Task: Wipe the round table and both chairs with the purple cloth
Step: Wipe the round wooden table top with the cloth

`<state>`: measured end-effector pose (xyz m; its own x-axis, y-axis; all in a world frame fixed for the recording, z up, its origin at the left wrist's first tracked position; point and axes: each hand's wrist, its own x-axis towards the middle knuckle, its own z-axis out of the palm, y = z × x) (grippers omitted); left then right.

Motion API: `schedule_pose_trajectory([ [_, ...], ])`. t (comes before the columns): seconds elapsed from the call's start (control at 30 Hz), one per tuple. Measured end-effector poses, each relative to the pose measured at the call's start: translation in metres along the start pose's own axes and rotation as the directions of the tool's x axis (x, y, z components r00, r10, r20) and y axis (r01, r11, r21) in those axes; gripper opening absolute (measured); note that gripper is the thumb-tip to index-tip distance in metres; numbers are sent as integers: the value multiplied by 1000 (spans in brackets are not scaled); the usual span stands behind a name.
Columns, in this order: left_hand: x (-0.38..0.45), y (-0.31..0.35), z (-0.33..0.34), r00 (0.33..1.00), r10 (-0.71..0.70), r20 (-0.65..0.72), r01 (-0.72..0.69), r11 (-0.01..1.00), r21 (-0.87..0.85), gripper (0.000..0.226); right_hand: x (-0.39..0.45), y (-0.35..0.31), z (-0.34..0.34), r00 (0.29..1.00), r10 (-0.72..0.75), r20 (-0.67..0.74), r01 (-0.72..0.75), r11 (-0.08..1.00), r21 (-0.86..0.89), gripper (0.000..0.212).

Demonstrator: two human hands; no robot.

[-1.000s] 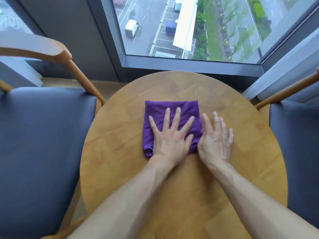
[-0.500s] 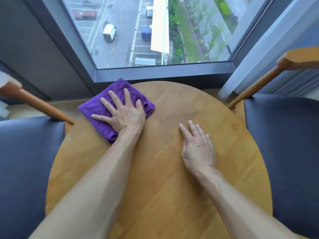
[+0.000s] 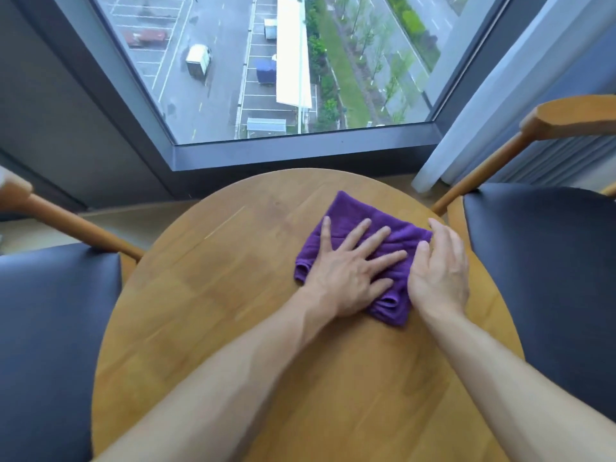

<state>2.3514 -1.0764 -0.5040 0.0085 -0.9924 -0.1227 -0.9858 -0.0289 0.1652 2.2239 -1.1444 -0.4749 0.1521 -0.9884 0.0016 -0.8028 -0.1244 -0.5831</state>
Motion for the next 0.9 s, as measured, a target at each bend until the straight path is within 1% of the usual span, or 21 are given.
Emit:
schedule_pose_trajectory([
  [0.03,-9,-18,-1,999,-41,-2,41,999,15,55,0,1,0,999,30,31,-29,999,-19,45],
  [0.07,-18,-39,-2,993,-117,-5,117,993,27,58,-1,2,-2,996,57,61,-56,998,-30,46],
  [0.1,-27,-60,-4,975,-221,-17,222,974,36,59,-2,3,-5,993,70,95,-68,997,-31,47],
  [0.13,-36,-80,-7,939,-343,-35,344,938,35,60,-3,3,-9,989,68,132,-65,997,-32,48],
  [0.2,-43,-105,-11,814,-578,-52,577,816,-33,58,-1,8,-17,980,52,193,-45,998,-44,50],
  [0.27,-31,-104,-13,667,-744,-43,735,666,-131,56,4,14,-22,965,38,258,-14,995,-95,51],
  [0.33,-2,-84,-14,545,-838,-33,822,541,-179,57,8,19,-26,942,17,335,42,985,-166,51],
  [0.37,15,-71,-15,508,-861,-30,842,503,-195,58,8,22,-28,930,14,366,58,981,-185,52],
  [0.4,32,-57,-14,498,-867,-27,846,492,-206,58,10,24,-30,921,13,389,68,979,-193,53],
  [0.43,47,-42,-14,521,-853,-22,832,514,-210,59,11,27,-32,914,8,405,77,978,-192,54],
  [0.47,61,-24,-13,575,-818,-19,798,566,-205,59,12,29,-35,911,-4,413,86,979,-182,56],
  [0.53,81,19,-8,735,-677,-30,666,730,-154,57,12,33,-40,926,-36,377,84,990,-113,59],
  [0.6,88,62,-2,875,-482,-32,479,874,-82,56,10,37,-44,974,-16,228,18,1000,-6,55],
  [0.63,86,81,2,926,-378,-15,377,925,-47,55,9,38,-47,990,33,137,-37,999,27,49],
  [0.67,79,96,4,960,-281,7,281,960,-14,56,8,41,-50,993,91,73,-94,995,39,43],
  [0.7,69,105,6,979,-201,29,201,980,15,57,5,43,-53,990,136,44,-137,990,33,38],
  [0.73,56,108,8,989,-141,44,140,990,30,60,1,45,-55,987,157,45,-158,987,12,37],
  [0.8,28,96,10,996,-74,48,72,997,40,57,-5,53,-56,986,133,103,-125,989,-81,42],
  [0.83,13,81,11,997,-69,45,67,997,41,55,-8,56,-54,983,105,149,-83,986,-145,45],
  [0.87,-4,61,11,995,-95,36,94,995,45,55,-10,58,-53,977,81,196,-40,978,-205,48],
  [0.9,-21,37,9,988,-155,19,154,987,56,57,-11,60,-53,970,69,235,-9,968,-250,49],
])
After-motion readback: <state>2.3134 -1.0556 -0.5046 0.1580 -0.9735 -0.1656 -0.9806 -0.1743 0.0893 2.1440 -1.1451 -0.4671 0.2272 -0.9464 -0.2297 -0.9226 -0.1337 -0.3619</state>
